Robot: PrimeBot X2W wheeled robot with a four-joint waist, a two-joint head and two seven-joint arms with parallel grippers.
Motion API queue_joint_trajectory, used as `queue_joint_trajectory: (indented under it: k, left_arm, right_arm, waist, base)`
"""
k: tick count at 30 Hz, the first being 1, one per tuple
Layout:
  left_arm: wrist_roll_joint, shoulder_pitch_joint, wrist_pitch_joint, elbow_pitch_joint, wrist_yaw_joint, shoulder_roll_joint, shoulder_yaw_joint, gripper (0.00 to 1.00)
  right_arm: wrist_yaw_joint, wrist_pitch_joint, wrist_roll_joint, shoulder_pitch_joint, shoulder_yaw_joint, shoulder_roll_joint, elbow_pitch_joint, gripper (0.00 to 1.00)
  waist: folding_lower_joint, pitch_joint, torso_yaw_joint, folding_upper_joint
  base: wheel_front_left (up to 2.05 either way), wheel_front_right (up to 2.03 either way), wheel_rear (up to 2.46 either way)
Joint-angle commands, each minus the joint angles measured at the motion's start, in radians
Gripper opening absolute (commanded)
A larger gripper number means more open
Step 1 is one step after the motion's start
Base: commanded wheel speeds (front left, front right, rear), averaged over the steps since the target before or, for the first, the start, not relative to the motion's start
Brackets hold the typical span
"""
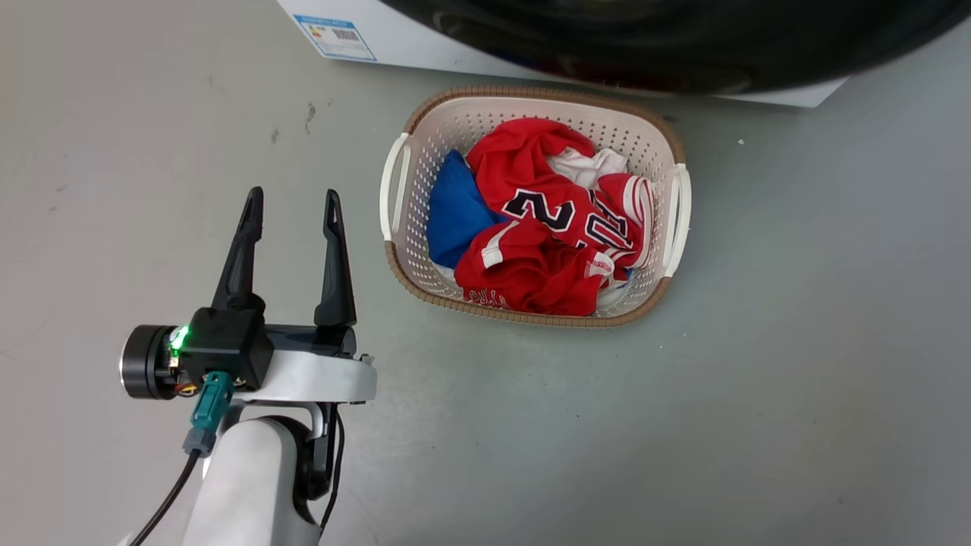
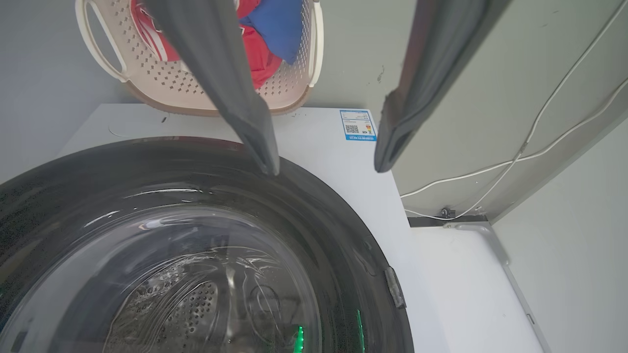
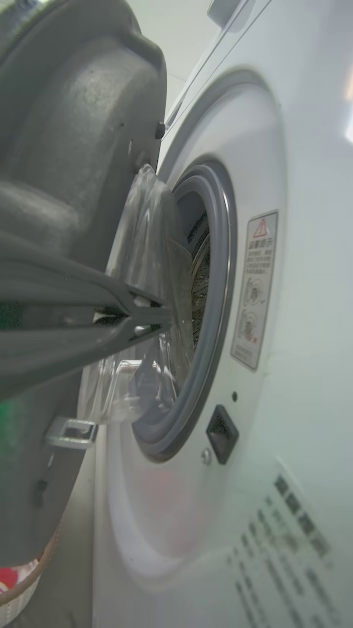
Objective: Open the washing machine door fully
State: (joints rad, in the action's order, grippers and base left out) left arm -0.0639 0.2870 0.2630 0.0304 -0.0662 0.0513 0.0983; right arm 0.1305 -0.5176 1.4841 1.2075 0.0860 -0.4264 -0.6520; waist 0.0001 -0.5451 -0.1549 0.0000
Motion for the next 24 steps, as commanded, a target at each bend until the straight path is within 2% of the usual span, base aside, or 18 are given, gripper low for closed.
queue_joint_trajectory:
  k: [1, 10, 24]
  left_arm:
    - [0.004, -0.009, 0.003, -0.001, -0.005, -0.001, -0.002, 1.00]
    - [0.025, -0.033, 0.003, -0.005, 0.003, -0.001, -0.023, 1.00]
    - [0.040, -0.080, 0.003, 0.012, 0.010, -0.001, -0.028, 1.00]
  right_arm:
    - [0.000, -0.025, 0.003, -0.049, 0.021, 0.026, 0.018, 0.00]
    - [0.000, -0.108, 0.041, -0.204, 0.040, 0.023, 0.149, 0.00]
    - [0.000, -0.204, 0.084, -0.483, 0.115, 0.070, 0.390, 0.00]
  waist:
    - [-0.0001, 0.015, 0.007, 0.0000]
    - [-0.0001, 0.068, 0.039, 0.0000]
    - [-0.0001, 0.156, 0.061, 0.0000]
  base:
    - [0.00, 0.00, 0.00]
    - [0.00, 0.00, 0.00]
    - [0.00, 0.00, 0.00]
